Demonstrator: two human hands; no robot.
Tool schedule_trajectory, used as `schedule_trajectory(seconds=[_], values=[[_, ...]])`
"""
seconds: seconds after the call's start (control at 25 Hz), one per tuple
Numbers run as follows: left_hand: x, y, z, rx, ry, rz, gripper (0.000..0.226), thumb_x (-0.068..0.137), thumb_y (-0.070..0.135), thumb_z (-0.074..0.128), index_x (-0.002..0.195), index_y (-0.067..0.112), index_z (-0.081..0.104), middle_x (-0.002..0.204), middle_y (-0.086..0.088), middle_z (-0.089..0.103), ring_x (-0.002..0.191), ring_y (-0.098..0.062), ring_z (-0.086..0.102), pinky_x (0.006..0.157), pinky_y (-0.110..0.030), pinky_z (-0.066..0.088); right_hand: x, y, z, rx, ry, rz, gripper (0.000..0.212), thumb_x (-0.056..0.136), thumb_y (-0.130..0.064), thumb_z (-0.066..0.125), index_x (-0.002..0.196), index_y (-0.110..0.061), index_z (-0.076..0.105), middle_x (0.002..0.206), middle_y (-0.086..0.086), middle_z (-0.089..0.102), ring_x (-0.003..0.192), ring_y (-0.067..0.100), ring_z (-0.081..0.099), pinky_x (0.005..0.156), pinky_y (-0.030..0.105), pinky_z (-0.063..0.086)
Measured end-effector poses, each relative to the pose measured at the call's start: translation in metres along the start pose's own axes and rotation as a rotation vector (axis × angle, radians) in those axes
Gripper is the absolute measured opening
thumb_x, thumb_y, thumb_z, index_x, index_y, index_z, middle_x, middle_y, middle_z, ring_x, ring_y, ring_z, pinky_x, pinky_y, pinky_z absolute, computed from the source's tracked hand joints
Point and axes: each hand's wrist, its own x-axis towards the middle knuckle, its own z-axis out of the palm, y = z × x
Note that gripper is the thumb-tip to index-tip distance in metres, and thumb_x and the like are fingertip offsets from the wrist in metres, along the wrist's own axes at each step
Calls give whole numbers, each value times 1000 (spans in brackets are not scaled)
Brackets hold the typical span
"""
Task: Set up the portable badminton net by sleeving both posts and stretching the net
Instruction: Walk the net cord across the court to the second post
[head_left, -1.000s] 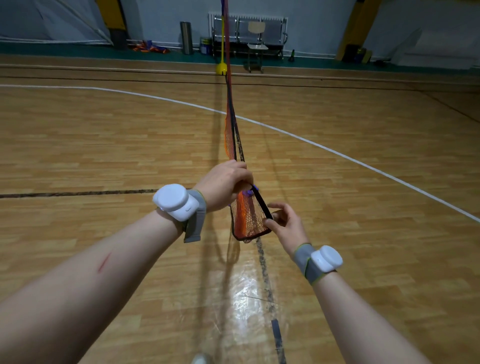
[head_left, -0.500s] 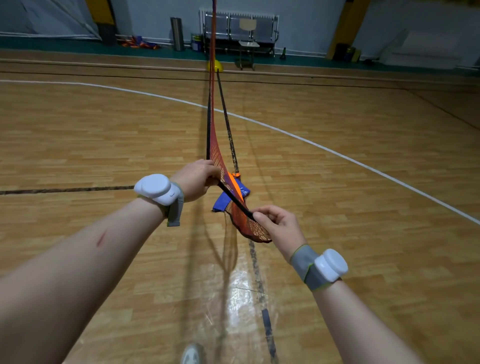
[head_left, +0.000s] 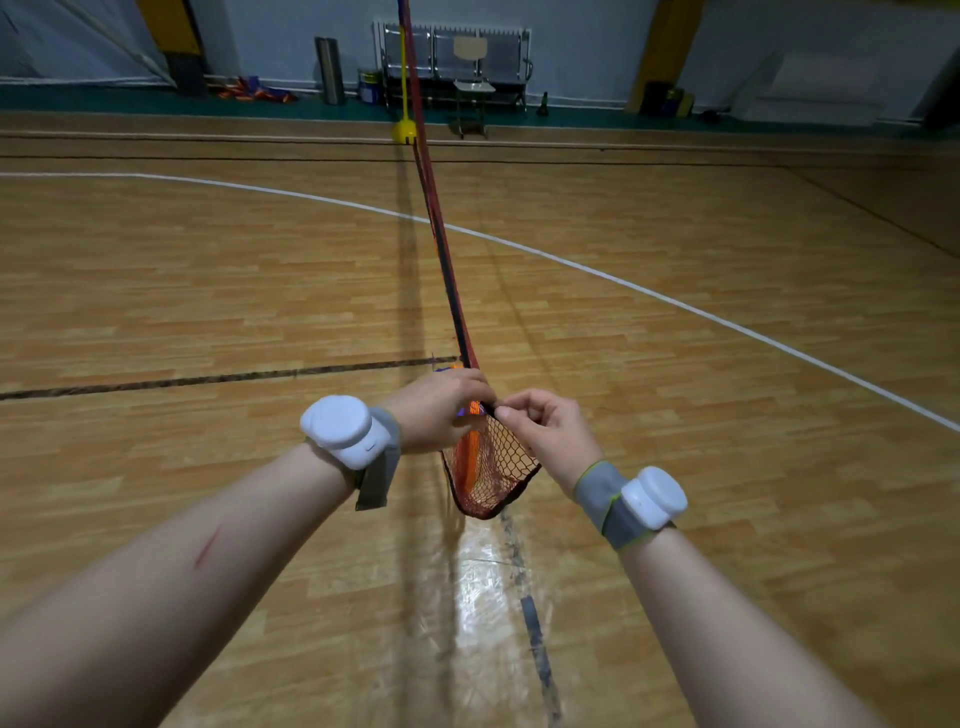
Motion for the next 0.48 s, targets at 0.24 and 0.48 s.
schedule_trajectory(seconds=[0.24, 0.48], values=[[-31, -11, -5, 94, 3, -105, 20, 92, 19, 51, 101, 8, 66, 100, -11, 58, 101, -24, 50, 82, -36, 40, -12, 25, 29, -120, -3, 67, 23, 79, -12, 70, 70, -25, 54, 65, -9, 48, 51, -6, 43, 51, 5, 37], [-61, -21, -18, 50, 112, -94, 16, 91, 8, 51, 93, 1, 66, 92, -12, 56, 94, -25, 50, 79, -40, 41, -29, 46, 51, -92, 10, 145, 23, 83, -8, 64, 73, -22, 49, 66, -11, 47, 59, -2, 46, 57, 5, 39]])
